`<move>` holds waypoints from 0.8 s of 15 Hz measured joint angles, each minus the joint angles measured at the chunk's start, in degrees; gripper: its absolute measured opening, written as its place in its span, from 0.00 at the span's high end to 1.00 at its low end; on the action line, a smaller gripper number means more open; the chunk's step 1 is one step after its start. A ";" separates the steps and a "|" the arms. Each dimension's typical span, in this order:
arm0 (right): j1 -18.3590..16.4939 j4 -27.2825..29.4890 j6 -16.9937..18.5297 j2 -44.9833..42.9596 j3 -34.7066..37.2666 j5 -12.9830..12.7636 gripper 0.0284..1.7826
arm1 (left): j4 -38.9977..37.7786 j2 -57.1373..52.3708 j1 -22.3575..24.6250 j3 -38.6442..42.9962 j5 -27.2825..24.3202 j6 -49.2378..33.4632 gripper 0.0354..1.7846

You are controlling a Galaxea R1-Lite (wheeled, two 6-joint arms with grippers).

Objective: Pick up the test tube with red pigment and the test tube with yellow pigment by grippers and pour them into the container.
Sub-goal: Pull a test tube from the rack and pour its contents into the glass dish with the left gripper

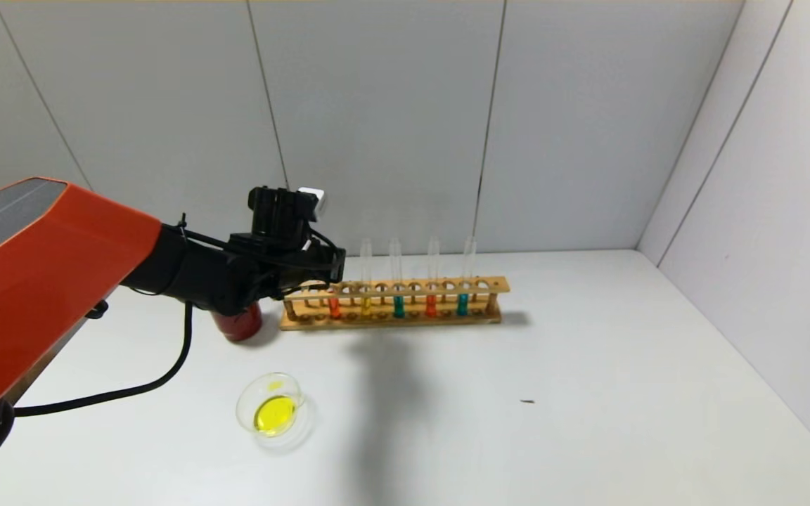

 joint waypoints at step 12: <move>0.00 0.00 0.00 0.00 0.00 0.00 0.02 | 16.43 -14.75 -1.24 -9.80 0.33 9.85 0.82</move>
